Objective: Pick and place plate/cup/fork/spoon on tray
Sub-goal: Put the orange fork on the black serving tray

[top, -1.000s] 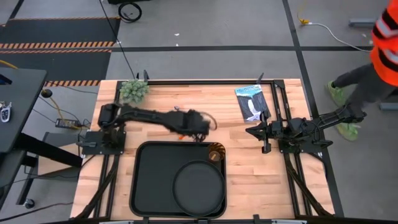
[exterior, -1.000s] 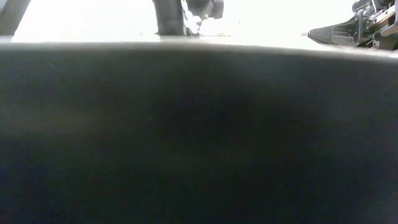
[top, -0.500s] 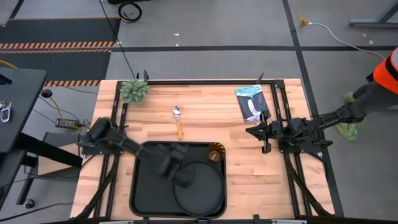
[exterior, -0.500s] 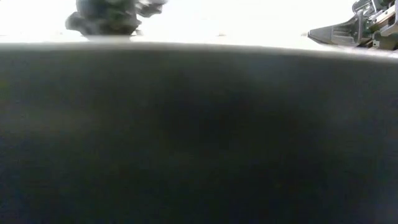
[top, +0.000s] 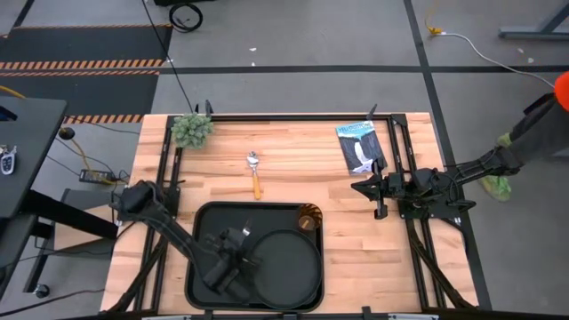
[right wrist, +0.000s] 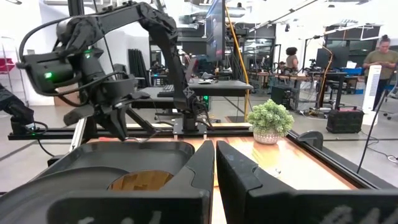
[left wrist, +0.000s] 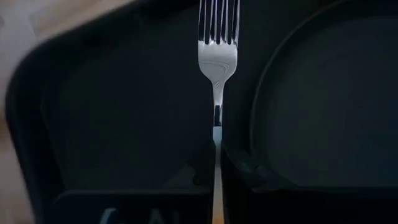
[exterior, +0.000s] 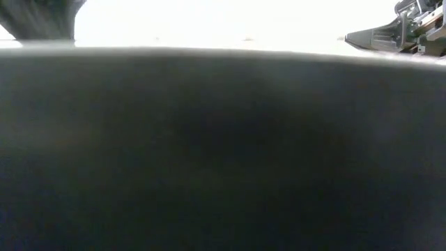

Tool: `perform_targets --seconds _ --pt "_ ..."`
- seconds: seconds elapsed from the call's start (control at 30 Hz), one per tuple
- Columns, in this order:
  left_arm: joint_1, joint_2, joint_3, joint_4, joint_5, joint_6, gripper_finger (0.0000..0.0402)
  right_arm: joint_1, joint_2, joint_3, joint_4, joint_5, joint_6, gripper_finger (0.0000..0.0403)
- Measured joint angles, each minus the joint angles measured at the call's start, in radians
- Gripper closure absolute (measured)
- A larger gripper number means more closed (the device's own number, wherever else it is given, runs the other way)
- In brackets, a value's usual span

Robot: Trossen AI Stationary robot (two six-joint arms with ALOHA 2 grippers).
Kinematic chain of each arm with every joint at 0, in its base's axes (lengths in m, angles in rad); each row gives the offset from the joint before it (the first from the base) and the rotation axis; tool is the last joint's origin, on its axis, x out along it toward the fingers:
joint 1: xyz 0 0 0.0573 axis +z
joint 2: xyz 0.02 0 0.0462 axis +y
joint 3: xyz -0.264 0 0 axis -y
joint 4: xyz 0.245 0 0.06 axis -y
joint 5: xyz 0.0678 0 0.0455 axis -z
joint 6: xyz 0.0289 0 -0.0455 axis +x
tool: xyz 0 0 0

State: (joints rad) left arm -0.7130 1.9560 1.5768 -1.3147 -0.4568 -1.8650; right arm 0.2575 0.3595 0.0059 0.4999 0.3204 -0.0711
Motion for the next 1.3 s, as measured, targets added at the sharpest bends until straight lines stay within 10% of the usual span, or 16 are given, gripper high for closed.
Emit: perform_targets --seconds 0.53,1.3 --pt "-0.106 0.132 0.0 0.071 0.034 -0.328 0.0383 0.0 0.0 0.0 0.0 0.0 0.0 0.038" --pt "-0.045 0.208 0.0 0.165 0.103 -0.367 0.0383 0.0 0.0 0.0 0.0 0.0 0.0 0.038"
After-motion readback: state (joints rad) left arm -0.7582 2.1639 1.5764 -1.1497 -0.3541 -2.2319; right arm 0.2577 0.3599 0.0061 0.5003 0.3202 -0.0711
